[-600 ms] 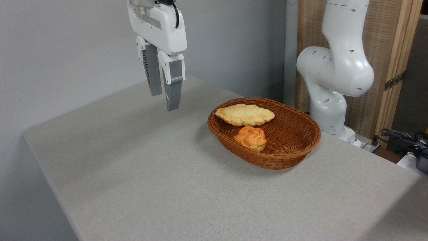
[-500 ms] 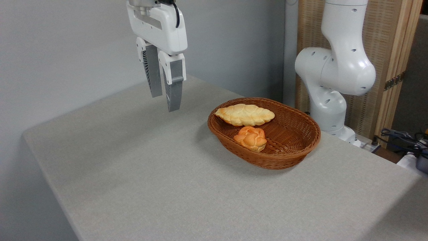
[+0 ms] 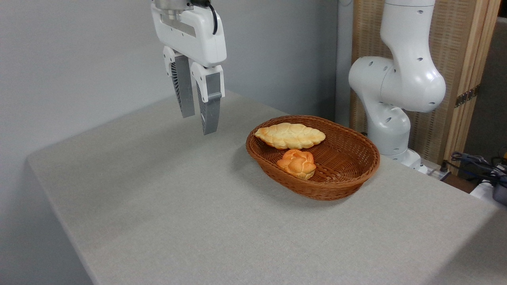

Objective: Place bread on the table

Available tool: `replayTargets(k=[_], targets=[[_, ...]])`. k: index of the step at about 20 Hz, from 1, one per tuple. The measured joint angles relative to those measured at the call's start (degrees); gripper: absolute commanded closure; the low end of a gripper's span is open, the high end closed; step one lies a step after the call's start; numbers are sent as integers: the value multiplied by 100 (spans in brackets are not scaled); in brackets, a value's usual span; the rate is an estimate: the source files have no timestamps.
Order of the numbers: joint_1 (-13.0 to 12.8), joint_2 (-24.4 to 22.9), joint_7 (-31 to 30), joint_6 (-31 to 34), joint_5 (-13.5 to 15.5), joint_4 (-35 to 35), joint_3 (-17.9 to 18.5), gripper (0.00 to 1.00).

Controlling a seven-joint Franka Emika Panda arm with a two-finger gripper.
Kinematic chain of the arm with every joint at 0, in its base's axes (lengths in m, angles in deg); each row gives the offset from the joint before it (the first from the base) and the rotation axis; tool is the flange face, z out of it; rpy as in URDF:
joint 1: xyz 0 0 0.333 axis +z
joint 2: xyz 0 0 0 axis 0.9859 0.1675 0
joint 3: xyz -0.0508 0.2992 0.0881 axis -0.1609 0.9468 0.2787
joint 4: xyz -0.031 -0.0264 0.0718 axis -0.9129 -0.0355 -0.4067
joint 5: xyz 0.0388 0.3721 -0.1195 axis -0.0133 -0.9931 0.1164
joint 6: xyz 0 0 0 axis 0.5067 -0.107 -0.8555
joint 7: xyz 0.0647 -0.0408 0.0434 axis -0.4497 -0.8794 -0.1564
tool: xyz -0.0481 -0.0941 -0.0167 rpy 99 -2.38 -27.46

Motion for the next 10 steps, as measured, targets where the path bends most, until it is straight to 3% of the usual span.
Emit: replayTargets(k=[10], targets=[[-118,-4,0,581,3,-48,-141,0]])
